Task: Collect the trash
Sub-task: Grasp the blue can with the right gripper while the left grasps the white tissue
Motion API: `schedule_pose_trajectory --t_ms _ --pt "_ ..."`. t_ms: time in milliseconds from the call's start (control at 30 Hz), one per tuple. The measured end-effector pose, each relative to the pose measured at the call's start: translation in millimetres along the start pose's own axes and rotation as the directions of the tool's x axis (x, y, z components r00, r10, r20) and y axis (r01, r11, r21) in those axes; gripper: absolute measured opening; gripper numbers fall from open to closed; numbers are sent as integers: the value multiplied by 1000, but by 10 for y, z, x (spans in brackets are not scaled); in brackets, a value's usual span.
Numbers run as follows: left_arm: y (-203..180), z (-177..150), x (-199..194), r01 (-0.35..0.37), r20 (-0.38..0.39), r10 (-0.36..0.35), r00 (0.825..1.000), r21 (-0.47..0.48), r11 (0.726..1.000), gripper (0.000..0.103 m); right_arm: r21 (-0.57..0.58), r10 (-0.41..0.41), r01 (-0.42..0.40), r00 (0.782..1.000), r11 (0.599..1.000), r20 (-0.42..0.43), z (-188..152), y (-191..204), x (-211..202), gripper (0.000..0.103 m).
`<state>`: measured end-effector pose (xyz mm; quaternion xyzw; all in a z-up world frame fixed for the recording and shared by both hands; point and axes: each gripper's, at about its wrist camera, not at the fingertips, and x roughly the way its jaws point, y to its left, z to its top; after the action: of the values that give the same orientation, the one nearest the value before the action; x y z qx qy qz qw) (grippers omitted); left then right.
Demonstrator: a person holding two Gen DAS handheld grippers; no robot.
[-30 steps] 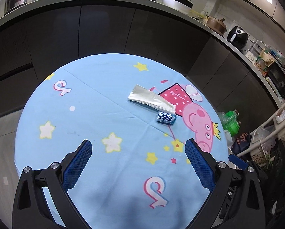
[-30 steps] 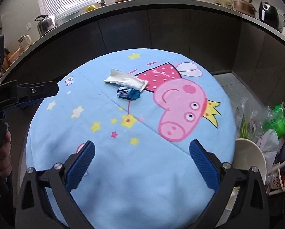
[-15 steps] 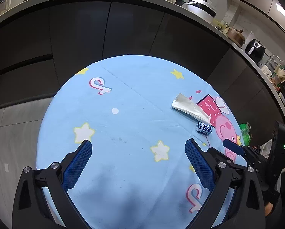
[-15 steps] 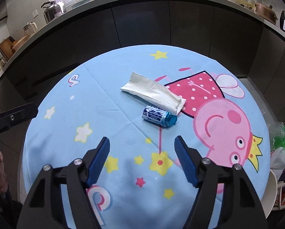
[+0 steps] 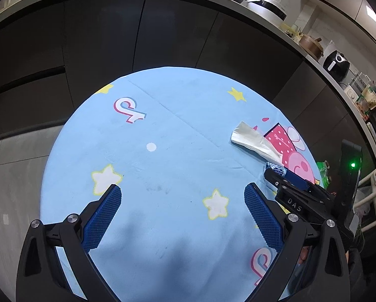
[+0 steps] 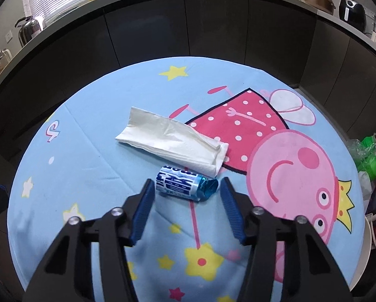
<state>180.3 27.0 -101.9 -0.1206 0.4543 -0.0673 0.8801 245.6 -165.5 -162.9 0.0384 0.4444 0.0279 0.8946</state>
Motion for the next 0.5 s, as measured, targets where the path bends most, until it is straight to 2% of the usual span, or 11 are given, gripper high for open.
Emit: schedule_pose_trajectory --t_ms 33,67,167,267,400,467,500 --pt "-11 13 7 3 3 -3 1000 5 1000 94 -3 3 -3 1000 1000 2 -6 -11 -13 38" --pt "-22 29 20 5 5 -5 1000 10 1000 94 -6 9 -9 1000 1000 1 -11 -27 -24 29" --pt "-79 84 95 23 1 -23 1000 33 999 94 -17 28 -28 1000 999 6 -69 -75 -126 24" --pt "-187 156 204 69 -7 -68 998 77 995 94 -37 31 -30 999 999 20 -162 -139 -266 22" --pt "-408 355 422 173 -35 -169 985 158 972 93 -27 55 -55 998 998 29 -254 -246 -405 21" --pt "-520 485 571 203 -55 -196 979 190 961 91 -20 61 -60 998 998 33 -293 -290 -473 21" --pt "-593 561 662 217 -70 -206 976 218 952 86 -17 63 -63 997 998 35 -303 -313 -494 21"
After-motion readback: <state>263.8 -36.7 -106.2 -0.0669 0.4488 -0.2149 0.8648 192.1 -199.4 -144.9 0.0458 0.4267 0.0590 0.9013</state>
